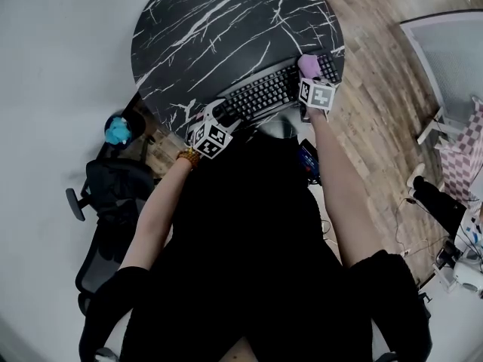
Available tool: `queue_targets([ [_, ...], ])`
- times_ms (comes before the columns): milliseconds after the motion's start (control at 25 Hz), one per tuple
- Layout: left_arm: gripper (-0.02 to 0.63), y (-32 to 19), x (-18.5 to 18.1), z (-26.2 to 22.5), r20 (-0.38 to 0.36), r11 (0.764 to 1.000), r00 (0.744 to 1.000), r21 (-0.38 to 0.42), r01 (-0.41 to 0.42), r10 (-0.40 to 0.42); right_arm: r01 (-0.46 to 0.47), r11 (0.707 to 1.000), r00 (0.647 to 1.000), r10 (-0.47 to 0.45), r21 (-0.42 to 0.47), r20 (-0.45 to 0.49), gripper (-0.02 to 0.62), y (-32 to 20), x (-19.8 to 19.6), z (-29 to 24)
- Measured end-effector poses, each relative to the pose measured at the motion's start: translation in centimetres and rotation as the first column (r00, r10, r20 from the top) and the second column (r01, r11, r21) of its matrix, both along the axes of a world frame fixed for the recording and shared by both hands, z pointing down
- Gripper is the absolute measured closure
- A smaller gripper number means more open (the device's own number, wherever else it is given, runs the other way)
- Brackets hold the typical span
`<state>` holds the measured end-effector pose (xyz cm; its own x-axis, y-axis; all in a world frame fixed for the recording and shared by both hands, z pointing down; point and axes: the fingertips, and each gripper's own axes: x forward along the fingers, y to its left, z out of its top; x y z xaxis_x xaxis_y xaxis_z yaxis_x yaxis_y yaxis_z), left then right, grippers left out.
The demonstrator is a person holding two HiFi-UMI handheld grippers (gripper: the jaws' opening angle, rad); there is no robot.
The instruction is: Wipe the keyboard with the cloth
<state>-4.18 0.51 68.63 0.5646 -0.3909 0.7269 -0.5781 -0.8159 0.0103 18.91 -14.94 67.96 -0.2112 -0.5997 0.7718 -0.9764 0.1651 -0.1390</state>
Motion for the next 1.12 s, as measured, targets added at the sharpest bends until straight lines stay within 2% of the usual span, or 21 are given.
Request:
queue_targets([
  [440,0.304,0.1,0.0,-0.1,-0.025,1.0,1.0,-0.001,-0.012,0.011,-0.018,1.0,1.0,0.018,-0.01,0.004,0.515,0.8,-1.4,-0.1],
  [720,0.304,0.0,0.0,-0.1,-0.026,1.0,1.0,0.003,-0.013,0.014,0.042,0.999,0.999,-0.042,-0.007,0.003,0.515,1.9,-4.3,0.1],
  [1120,0.304,0.0,0.0,-0.1,-0.031,1.0,0.999,0.006,-0.014,0.014,0.036,0.999,0.999,-0.036,-0.004,-0.003,0.515,2.2,-5.2,0.1],
])
